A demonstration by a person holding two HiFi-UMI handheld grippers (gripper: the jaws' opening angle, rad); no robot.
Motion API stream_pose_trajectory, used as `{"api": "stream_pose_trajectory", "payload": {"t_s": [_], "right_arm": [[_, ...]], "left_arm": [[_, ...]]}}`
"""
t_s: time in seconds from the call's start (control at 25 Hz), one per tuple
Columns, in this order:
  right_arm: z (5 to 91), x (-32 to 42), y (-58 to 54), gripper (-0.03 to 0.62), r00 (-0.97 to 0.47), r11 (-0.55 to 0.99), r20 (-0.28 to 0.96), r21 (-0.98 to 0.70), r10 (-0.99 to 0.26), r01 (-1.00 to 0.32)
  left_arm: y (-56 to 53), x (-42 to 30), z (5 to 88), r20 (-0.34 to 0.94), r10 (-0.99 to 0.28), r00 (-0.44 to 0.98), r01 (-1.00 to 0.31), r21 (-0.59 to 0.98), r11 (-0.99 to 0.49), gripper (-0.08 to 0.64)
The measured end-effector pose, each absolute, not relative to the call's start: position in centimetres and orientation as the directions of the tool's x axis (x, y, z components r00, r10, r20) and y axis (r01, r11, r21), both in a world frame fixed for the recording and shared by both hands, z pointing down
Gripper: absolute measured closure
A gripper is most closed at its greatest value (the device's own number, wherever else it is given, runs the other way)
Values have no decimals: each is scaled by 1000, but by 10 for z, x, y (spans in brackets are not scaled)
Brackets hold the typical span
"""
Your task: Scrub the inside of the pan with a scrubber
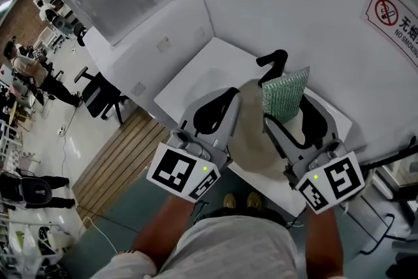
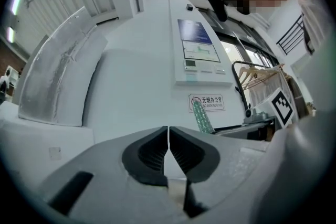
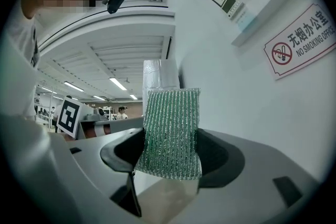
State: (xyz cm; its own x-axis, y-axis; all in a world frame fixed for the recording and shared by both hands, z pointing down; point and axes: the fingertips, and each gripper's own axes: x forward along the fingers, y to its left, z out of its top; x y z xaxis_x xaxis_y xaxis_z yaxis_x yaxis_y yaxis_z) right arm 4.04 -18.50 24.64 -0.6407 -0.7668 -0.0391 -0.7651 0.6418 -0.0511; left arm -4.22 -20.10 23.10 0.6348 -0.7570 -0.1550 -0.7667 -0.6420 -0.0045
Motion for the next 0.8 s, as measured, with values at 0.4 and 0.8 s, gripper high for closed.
{"api": "stream_pose_trajectory", "payload": {"t_s": [0.4,0.8], "right_arm": [[232,31,-172,288,-652,658,-106,-47,-751,-751],[230,29,-164,288,-647,654,-120,-28,-753,-756]], "left_arm": [[-193,-43,220,-196,-744,639,-761,-17,-649,544],[-187,-41,219,-208,-735,645,-753,-9,-658,545]]}}
